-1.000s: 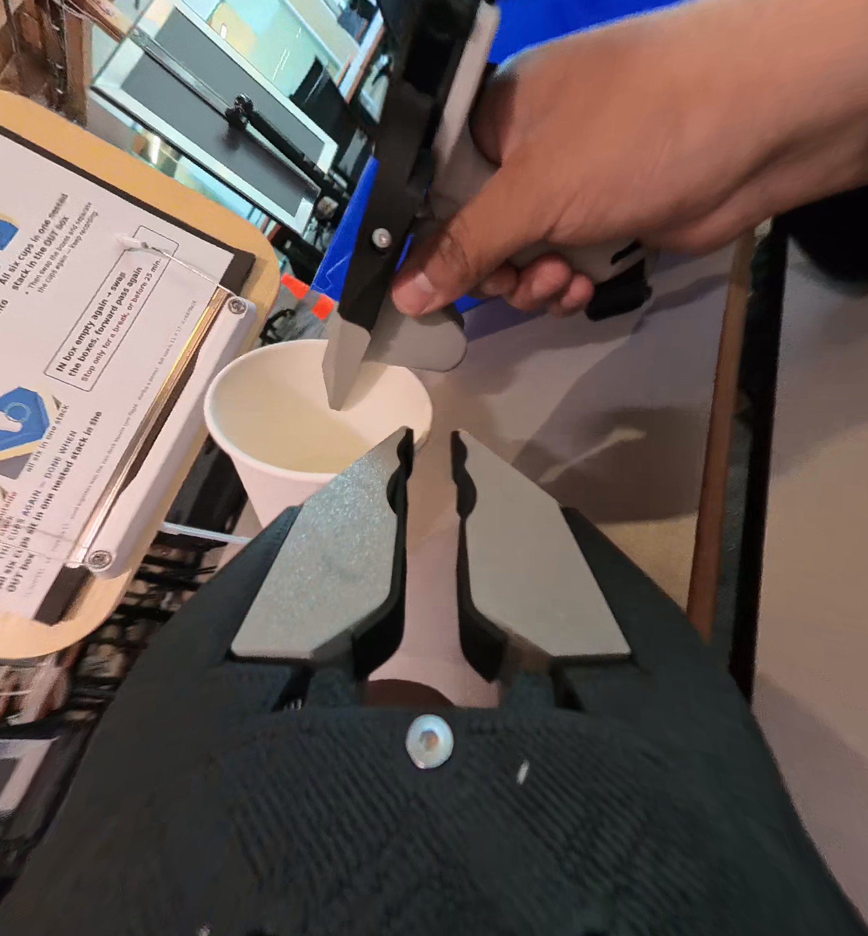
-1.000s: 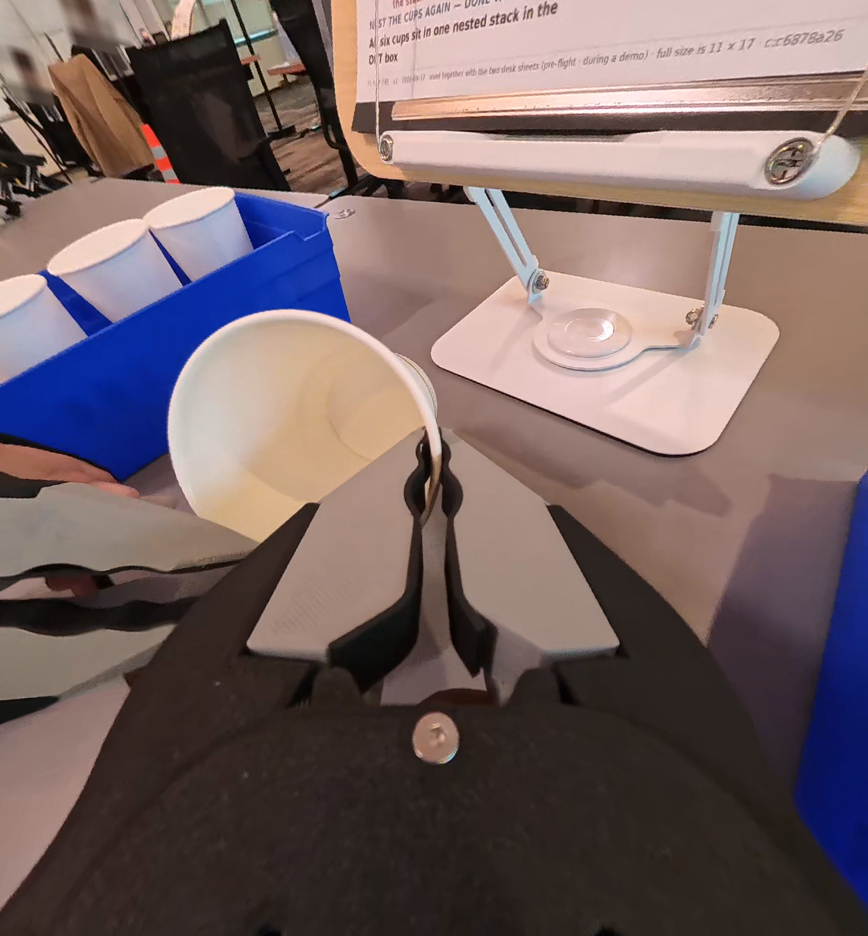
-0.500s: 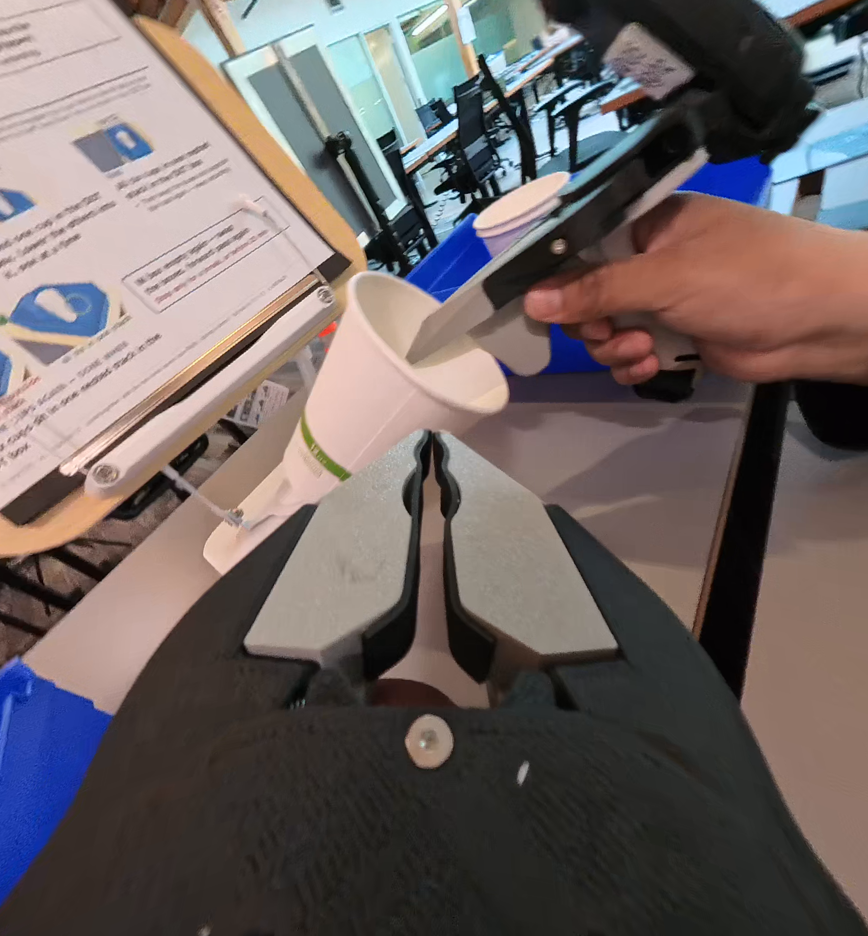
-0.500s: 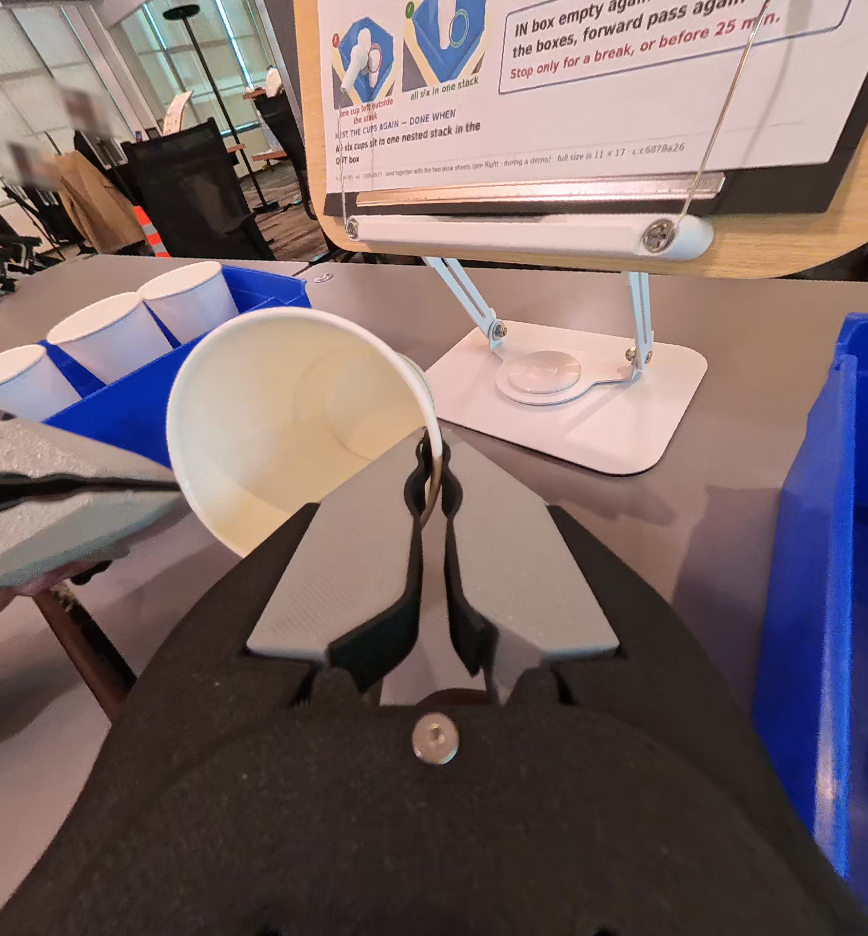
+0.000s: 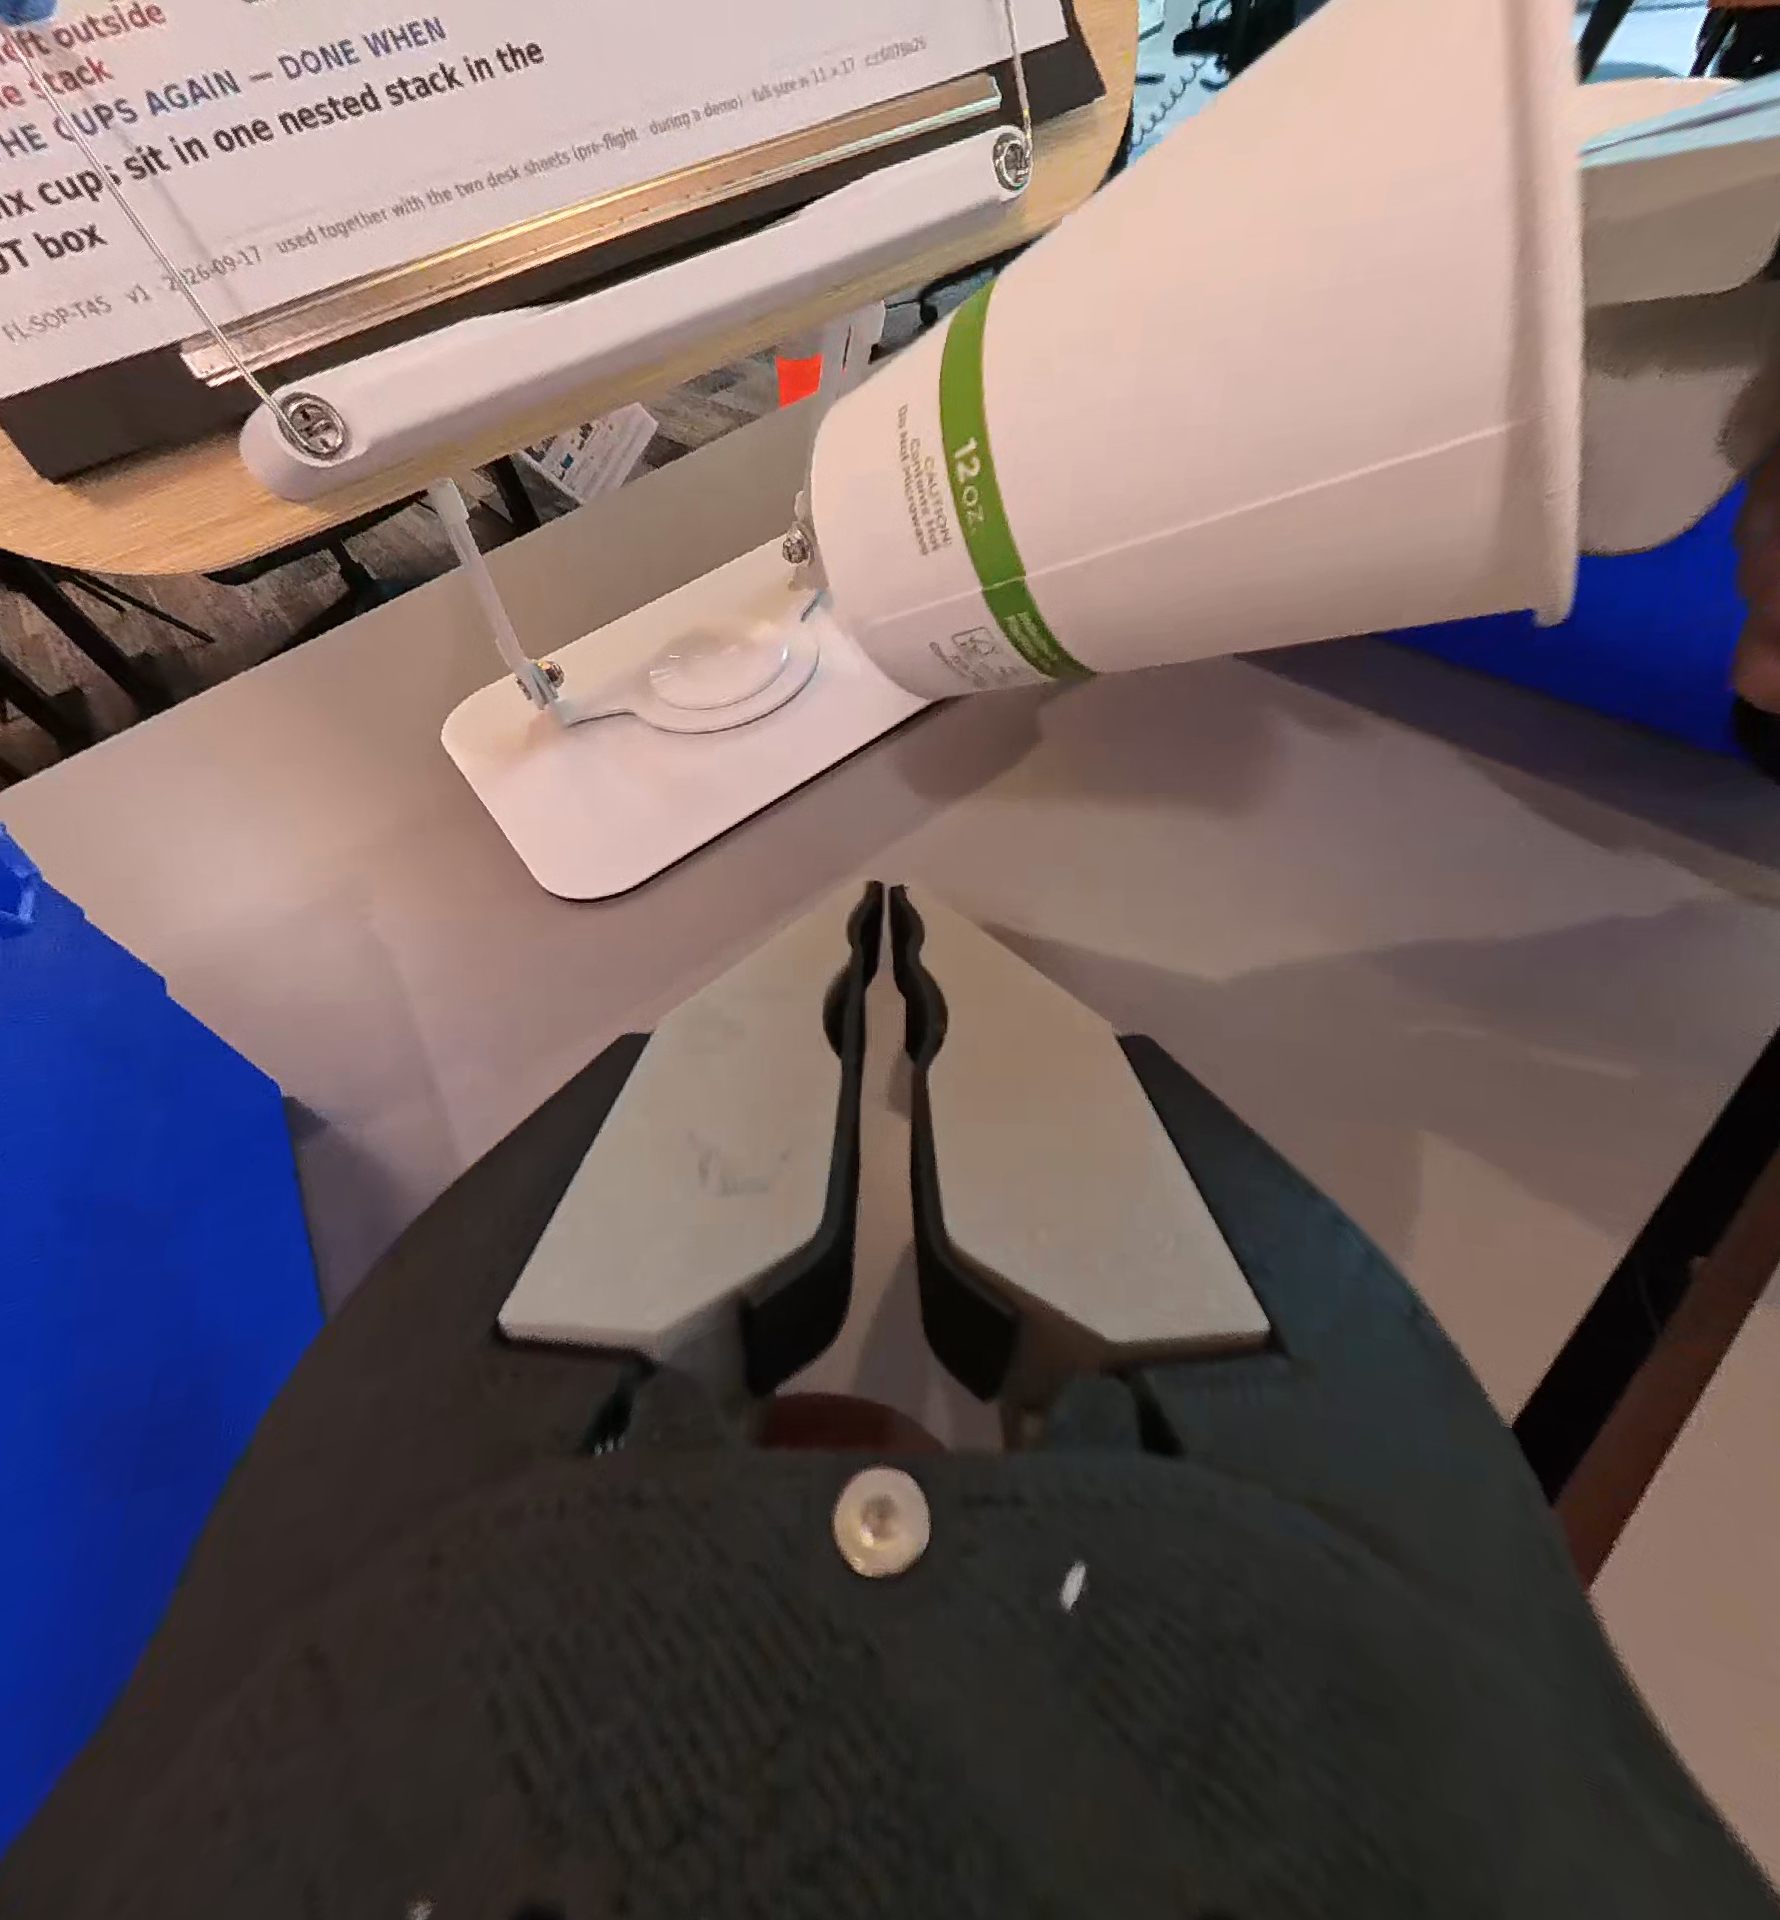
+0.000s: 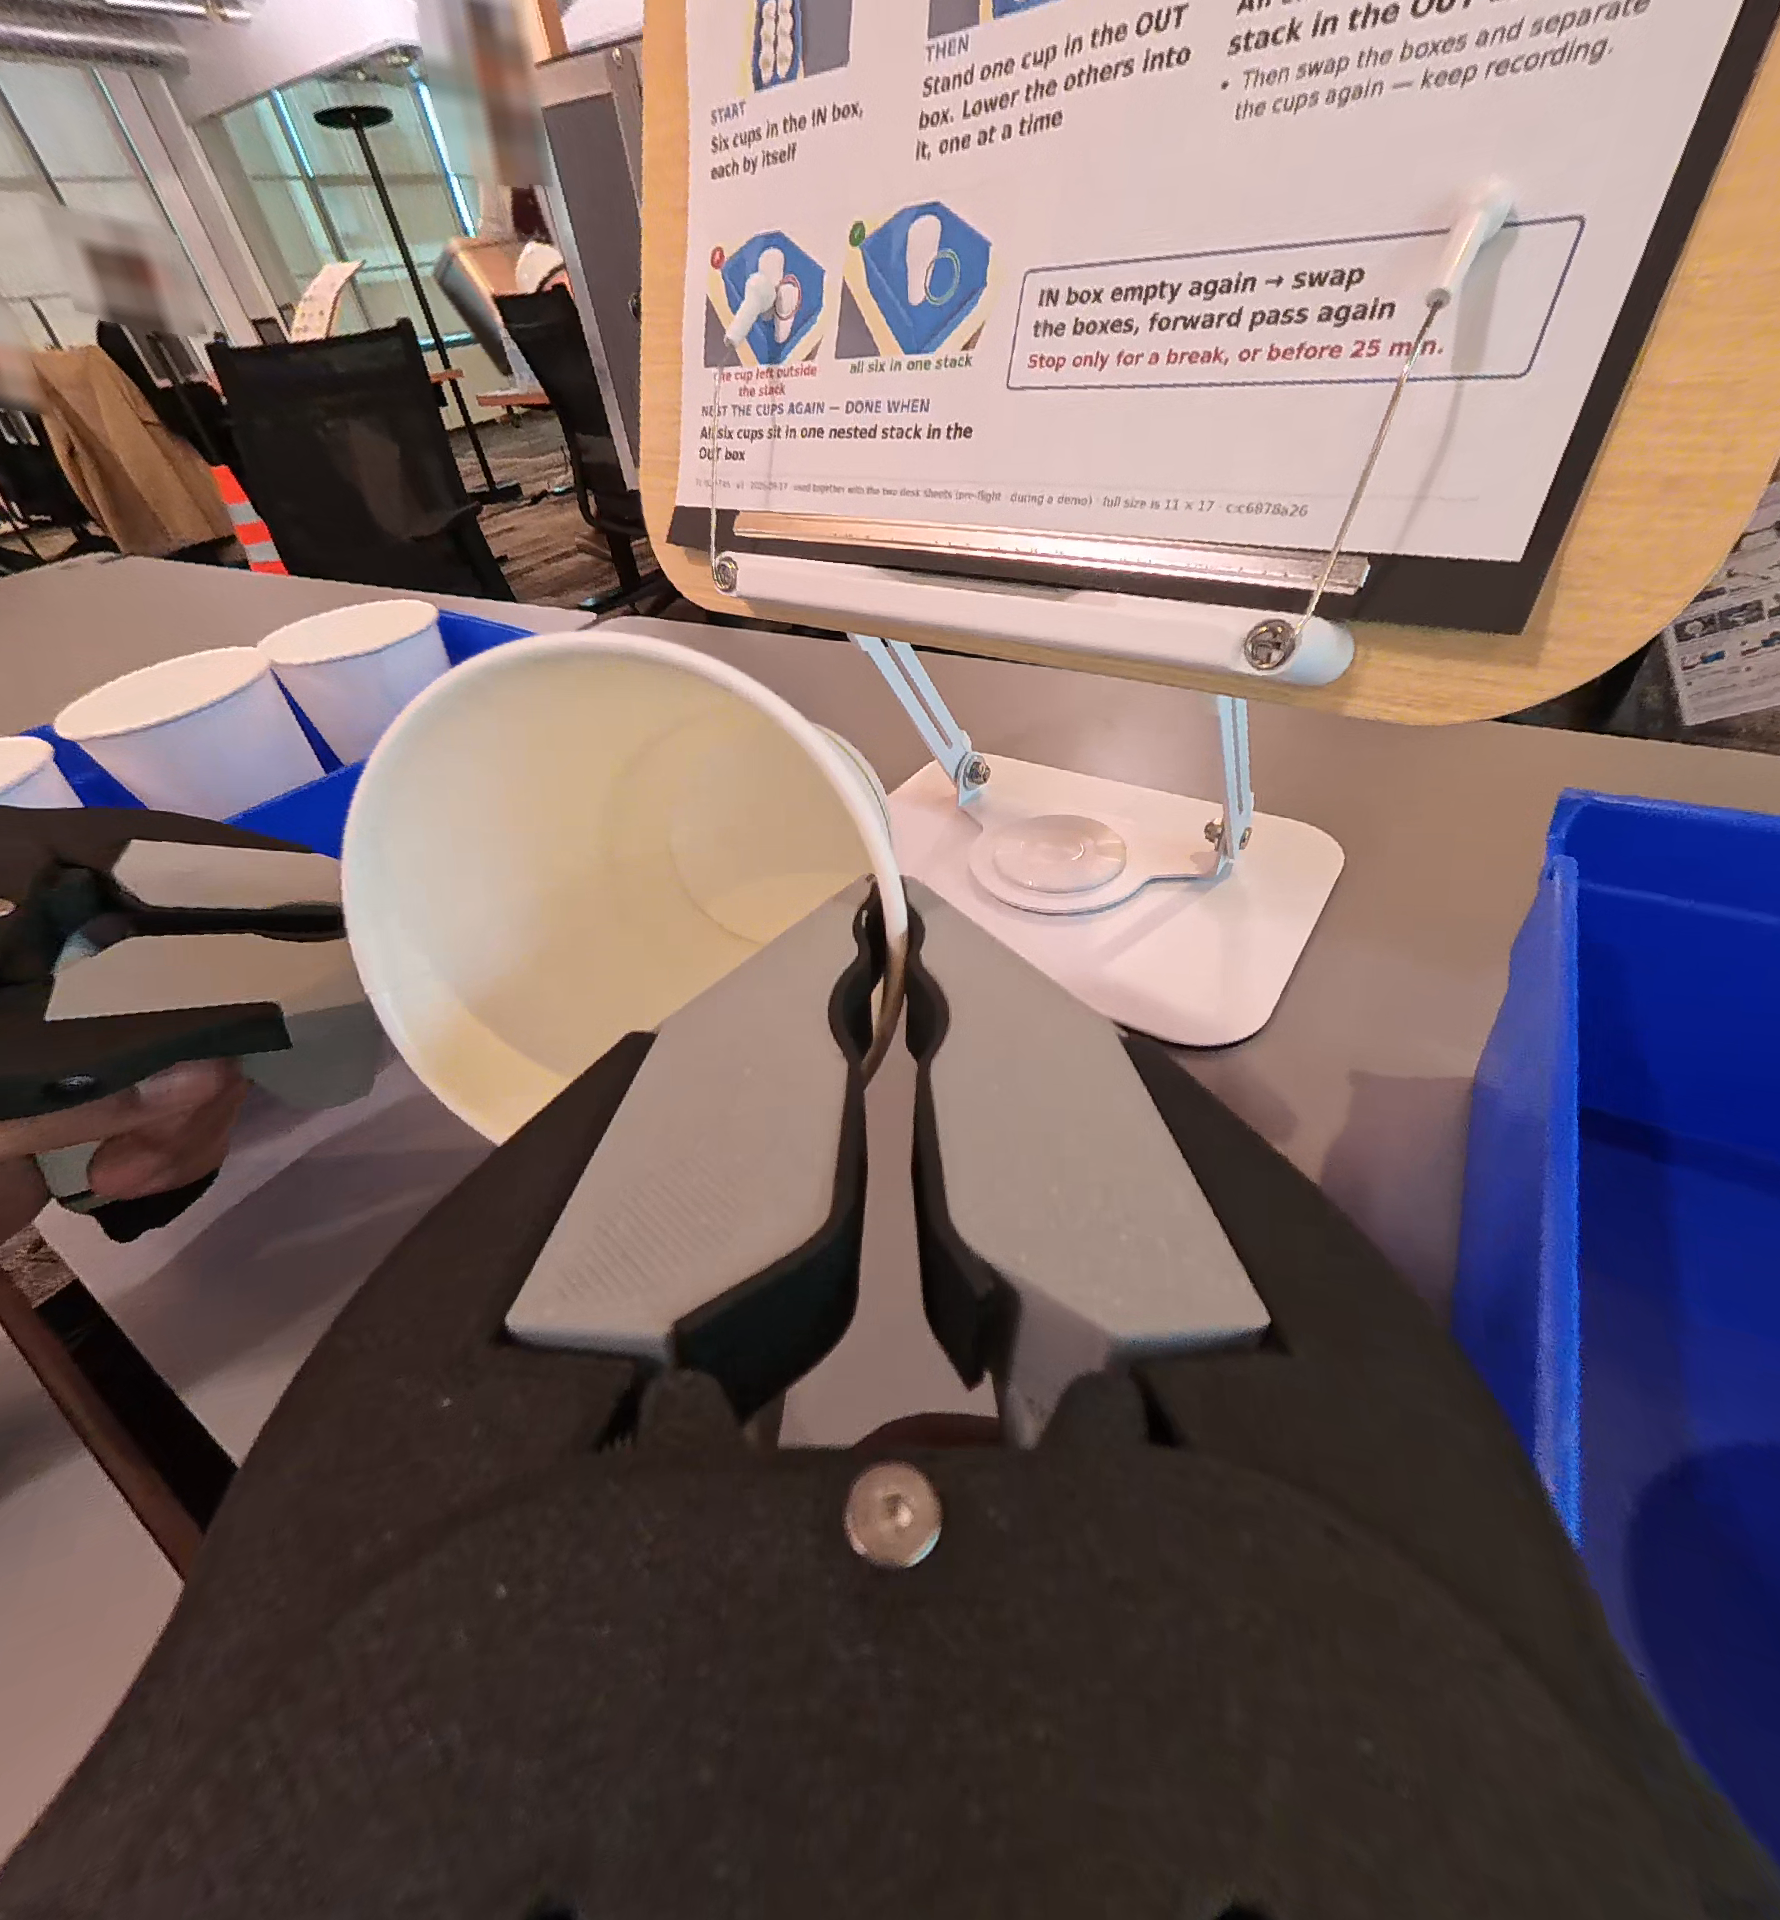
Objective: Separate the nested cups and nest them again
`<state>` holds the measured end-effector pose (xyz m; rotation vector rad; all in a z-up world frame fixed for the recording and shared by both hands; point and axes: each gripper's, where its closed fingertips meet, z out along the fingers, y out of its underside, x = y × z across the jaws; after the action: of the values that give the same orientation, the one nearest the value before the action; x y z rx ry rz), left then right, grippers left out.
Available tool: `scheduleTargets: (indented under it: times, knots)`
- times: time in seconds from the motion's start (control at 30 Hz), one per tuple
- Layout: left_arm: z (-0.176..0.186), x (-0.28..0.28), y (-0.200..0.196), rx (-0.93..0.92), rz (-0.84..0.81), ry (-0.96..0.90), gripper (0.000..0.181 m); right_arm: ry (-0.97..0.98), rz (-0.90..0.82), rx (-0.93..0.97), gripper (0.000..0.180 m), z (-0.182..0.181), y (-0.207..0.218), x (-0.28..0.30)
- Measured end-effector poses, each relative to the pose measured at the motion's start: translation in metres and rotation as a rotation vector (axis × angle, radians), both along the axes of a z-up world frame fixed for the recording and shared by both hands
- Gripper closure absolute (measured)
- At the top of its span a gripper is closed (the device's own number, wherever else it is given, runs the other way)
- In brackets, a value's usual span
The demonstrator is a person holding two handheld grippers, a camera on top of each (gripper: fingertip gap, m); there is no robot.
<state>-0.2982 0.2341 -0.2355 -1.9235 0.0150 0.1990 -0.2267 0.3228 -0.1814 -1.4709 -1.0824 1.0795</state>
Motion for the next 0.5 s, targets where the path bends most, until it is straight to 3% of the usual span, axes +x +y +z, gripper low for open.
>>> scheduleTargets:
  times: [0.23,0.4,0.5]
  knots:
    - [-0.008,-0.005,0.001,-0.027,0.02,0.028,0.178,0.08,-0.032,-0.011,0.18,0.026,0.007,0.017]
    - [-0.01,-0.005,0.001,-0.037,0.016,0.021,0.177,0.223,-0.014,-0.085,0.18,0.107,0.023,0.071]
    - [-0.007,-0.004,0.001,-0.028,0.018,0.038,0.177,0.217,-0.112,-0.055,0.18,0.146,0.073,0.12]
